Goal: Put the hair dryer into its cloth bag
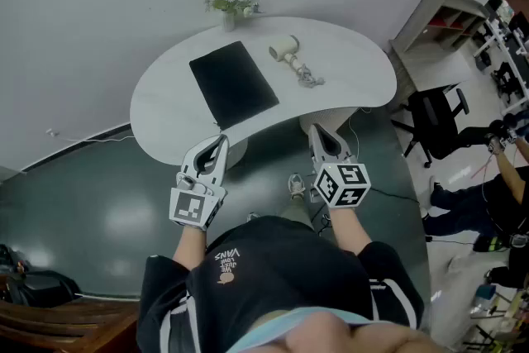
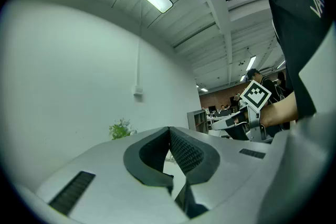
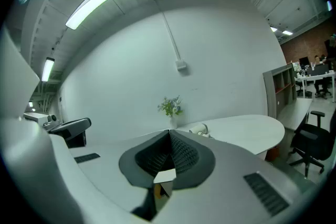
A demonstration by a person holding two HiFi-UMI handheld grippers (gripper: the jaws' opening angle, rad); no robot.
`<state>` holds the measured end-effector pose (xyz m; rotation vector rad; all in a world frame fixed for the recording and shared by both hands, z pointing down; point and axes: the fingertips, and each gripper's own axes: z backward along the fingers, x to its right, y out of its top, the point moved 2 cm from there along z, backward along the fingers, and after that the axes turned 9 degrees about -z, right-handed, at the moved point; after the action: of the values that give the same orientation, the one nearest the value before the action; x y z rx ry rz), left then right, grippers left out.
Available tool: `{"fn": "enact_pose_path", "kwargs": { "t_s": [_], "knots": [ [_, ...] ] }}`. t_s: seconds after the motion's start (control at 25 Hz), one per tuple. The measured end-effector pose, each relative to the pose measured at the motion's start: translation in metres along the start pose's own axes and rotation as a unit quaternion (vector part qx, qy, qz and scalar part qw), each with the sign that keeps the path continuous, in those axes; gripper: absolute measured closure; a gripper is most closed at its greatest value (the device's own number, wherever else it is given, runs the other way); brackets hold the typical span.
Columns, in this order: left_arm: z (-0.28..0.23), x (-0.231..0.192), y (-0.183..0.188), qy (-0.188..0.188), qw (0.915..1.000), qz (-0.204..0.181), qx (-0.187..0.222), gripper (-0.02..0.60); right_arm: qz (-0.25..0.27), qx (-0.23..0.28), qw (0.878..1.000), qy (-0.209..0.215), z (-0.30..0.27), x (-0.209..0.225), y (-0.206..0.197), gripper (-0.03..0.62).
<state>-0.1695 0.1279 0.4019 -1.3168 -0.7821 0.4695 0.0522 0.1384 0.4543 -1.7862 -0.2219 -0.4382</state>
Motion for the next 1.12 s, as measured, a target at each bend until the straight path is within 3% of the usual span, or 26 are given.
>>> {"fn": "enact_pose_path", "kwargs": {
  "t_s": [0.44, 0.8, 0.96, 1.12],
  "knots": [
    [-0.014, -0.008, 0.005, -0.004, 0.9999, 0.008, 0.008, 0.561, 0.004, -0.003, 1.0, 0.008, -0.017, 0.001, 0.01, 0.549],
    [-0.064, -0.018, -0.014, 0.017, 0.9996, 0.021, -0.005, 0.558, 0.023, -0.018, 0.999, 0.015, -0.062, 0.033, 0.029, 0.543],
    [-0.092, -0.02, -0.025, 0.021, 0.9992, 0.028, -0.018, 0.557, 0.029, -0.043, 0.998, 0.028, -0.088, 0.051, 0.031, 0.437],
    [-0.117, -0.02, -0.038, 0.03, 0.9987, 0.03, -0.029, 0.554, 0.027, -0.061, 0.997, 0.036, -0.113, 0.074, 0.03, 0.434]
  ]
}}
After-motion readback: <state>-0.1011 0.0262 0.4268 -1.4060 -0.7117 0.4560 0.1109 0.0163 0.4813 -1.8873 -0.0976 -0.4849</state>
